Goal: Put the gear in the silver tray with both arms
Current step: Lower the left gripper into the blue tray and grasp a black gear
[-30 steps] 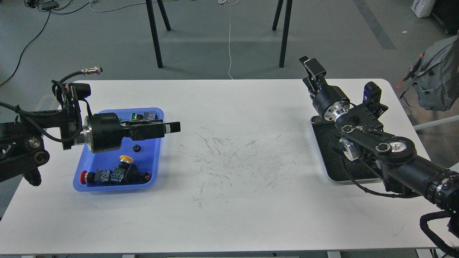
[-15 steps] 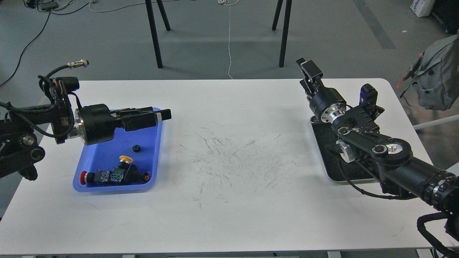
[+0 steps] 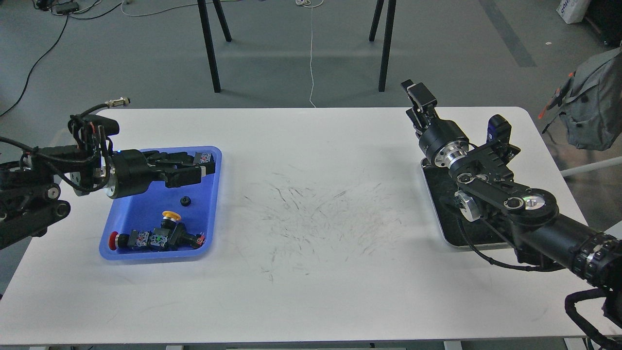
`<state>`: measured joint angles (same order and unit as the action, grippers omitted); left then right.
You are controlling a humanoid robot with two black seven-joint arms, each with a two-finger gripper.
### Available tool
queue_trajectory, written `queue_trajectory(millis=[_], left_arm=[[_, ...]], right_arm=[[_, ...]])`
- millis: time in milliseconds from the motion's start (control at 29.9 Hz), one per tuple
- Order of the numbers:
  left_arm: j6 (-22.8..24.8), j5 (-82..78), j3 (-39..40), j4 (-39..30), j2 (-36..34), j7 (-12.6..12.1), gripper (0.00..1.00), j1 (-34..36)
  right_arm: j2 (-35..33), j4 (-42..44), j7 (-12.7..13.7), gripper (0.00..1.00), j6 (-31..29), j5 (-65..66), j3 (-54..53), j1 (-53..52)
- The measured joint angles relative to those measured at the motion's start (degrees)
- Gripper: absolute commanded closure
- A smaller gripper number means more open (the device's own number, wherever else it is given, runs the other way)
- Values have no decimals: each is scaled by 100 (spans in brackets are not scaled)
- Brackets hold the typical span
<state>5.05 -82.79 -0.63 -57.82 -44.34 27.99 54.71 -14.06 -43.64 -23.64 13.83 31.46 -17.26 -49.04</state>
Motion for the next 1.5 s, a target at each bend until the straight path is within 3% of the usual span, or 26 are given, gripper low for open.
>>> queue_trajectory(millis=[568,1170,1504], left_arm=[[-472,-797,-591,560,262,1,6,-381],[-794,-801,-674,1169,601,1,12,-561],[-972,-808,-737,1203,689,1,12,-631]], right_arm=[[-7,-8,0,16,24,5,12,9],[-4,-13,-5,16,24,9,-2,19],[-6,-36,-25,12,-19,-8,-977,421]])
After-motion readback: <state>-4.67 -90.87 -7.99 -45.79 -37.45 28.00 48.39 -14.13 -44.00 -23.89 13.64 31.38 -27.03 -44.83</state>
